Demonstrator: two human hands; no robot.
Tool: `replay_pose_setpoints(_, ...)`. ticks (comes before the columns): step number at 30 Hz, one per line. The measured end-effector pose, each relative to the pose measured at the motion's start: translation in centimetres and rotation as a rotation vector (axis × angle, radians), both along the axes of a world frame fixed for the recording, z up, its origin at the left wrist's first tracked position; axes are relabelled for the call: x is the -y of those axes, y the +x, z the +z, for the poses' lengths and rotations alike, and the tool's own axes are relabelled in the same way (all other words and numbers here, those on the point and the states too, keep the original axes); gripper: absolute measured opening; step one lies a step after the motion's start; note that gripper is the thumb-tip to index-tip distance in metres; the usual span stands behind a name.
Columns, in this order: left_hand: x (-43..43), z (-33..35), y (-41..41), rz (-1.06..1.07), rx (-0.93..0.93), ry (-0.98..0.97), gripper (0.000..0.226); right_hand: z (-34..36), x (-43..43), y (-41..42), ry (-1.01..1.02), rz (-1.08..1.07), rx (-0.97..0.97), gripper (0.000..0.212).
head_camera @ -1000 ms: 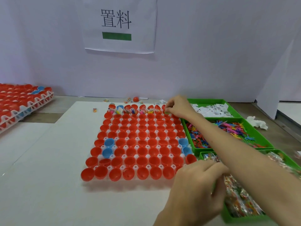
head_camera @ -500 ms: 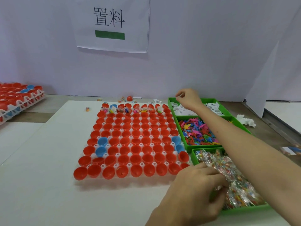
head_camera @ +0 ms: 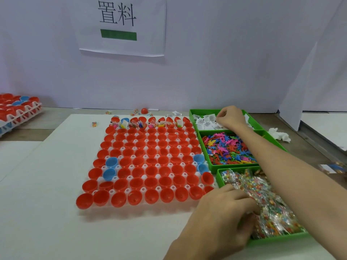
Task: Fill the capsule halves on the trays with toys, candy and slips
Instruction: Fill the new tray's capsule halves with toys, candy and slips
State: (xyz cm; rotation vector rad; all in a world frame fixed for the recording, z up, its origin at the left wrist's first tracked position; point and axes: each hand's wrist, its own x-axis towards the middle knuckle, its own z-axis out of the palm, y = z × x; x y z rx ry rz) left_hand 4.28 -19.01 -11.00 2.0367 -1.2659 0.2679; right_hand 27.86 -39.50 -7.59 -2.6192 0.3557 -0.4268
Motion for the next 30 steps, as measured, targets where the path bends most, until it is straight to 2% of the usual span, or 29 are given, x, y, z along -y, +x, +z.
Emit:
replay_pose_setpoints(3,0.0,0.1,-0.1,0.011,0.003,0.002,0.023,0.7,0.5,-0.1,0.051,0.025,0.032,0.002)
replay_pose_setpoints(6,-0.1,0.2,-0.2,0.026,-0.009,0.001,0.023,1.5,1.1,-0.6,0.084,0.018,0.08,0.011)
replay_pose_setpoints(11,-0.3,0.6,-0.3,0.05,-0.018,-0.023,0.022,3.6,1.9,-2.8,0.222,0.007,0.198,0.012)
replay_pose_setpoints(16,-0.2,0.8,-0.6,0.062,-0.014,-0.046,0.019,6.0,1.0,-8.1,0.568,0.211,0.261,0.011)
replay_pose_setpoints(19,-0.1,0.7,-0.5,0.07,-0.027,-0.048,0.019,6.2,0.5,-12.7,0.686,0.377,0.222,0.011)
replay_pose_setpoints(24,-0.1,0.5,-0.5,0.074,-0.091,-0.07,0.019,3.8,-1.1,-18.1,0.536,0.439,0.216,0.025)
replay_pose_setpoints(30,0.0,0.3,-0.3,0.076,-0.096,-0.087,0.017,2.2,-1.0,-20.7,0.376,0.498,0.028,0.018)
